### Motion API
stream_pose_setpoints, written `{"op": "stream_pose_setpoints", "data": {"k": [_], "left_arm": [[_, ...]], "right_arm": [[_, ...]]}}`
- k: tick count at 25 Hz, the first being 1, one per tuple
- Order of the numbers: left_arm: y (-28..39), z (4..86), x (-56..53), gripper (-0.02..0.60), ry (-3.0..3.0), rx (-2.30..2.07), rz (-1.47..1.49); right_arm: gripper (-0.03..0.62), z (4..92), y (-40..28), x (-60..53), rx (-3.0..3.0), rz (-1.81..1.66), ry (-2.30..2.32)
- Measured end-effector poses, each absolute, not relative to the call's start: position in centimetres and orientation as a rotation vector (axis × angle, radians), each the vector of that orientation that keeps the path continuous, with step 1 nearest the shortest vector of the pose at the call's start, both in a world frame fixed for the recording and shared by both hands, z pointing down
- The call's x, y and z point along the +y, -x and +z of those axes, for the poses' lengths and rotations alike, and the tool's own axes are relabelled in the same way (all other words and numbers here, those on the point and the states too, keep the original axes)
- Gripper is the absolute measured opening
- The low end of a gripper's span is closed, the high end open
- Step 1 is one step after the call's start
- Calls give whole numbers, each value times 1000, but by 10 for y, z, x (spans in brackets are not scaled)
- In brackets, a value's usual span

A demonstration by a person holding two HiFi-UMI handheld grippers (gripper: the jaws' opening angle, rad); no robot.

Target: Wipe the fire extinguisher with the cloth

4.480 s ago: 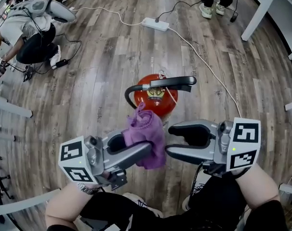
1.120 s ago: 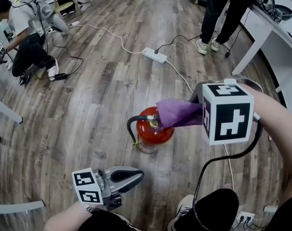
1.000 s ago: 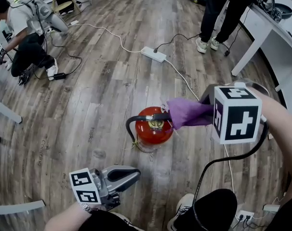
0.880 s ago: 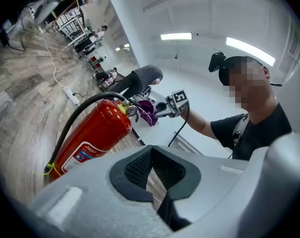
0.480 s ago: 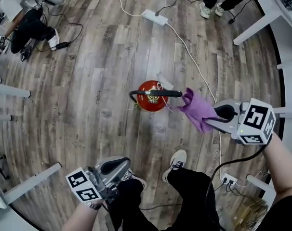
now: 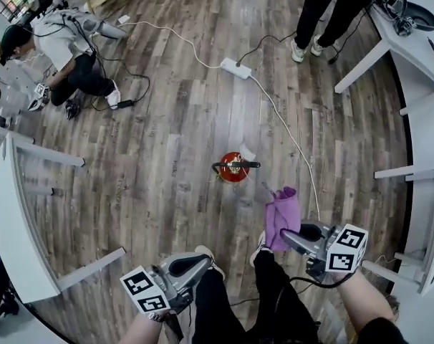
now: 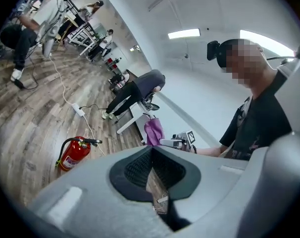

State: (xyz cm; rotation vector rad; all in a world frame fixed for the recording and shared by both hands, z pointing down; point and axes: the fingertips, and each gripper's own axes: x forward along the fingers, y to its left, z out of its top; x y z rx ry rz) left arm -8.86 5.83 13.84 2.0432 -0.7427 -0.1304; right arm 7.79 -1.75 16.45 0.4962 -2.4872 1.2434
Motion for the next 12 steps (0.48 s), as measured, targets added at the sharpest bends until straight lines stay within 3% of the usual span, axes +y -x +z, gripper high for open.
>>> {"op": "stream_pose_setpoints", "data": {"k": [5, 12], "left_arm": [[86, 56, 59, -3, -2132, -660, -130], [88, -34, 108, -3, -2271, -464, -117]], "right_arm": [[61, 71, -68, 0, -2633, 1350, -730], [61, -48, -38, 52, -2847, 1156, -892]]}}
